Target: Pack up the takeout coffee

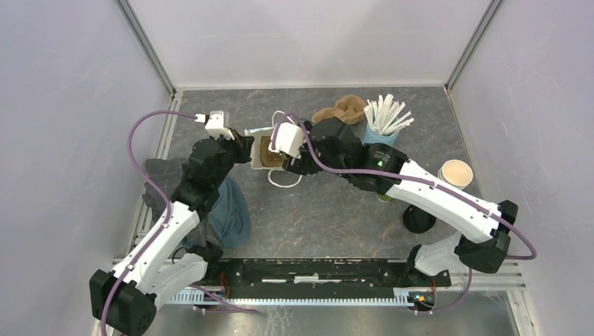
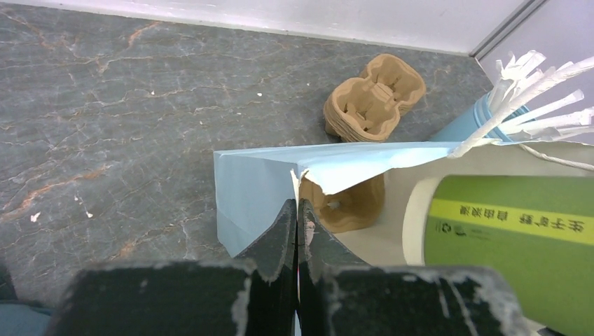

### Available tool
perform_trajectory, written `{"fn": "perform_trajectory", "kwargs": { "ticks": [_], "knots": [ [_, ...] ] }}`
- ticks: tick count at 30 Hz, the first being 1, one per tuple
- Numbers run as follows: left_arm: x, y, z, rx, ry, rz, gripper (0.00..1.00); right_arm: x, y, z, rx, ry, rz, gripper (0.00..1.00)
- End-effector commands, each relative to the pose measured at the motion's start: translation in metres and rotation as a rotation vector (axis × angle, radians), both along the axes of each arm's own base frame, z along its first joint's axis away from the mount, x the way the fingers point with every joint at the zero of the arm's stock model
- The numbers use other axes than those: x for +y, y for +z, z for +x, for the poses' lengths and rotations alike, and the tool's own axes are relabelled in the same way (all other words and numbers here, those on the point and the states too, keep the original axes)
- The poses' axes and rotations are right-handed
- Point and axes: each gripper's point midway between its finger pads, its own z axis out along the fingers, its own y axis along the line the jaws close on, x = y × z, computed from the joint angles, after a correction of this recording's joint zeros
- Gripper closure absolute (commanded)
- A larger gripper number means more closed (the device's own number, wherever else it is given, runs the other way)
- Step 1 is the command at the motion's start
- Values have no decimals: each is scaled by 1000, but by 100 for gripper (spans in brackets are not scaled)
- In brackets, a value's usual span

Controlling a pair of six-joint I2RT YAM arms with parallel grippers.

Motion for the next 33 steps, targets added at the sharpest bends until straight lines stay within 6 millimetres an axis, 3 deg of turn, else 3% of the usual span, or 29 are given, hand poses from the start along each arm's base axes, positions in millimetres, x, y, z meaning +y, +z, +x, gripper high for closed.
{"fn": "perform_trajectory", "kwargs": {
  "ticks": [1,11,20,26,33],
  "knots": [
    [-7,25,-1,-93,-38,-29,98,-13,39,14,-151,-113,7,49],
    [-13,21,-2,-75,-70,-21,98,25,13,6,-204,-57,-172,49],
    [-13,12,-7,-76,-84,-14,98,51,-13,23,-191,-124,-168,49],
    [-9,6,-14,-95,-85,-12,98,33,-53,26,-188,-135,-284,50],
    [-11,-12,-31,-76,-129,-22,98,14,-69,27,-201,-163,-362,51]
  ]
}}
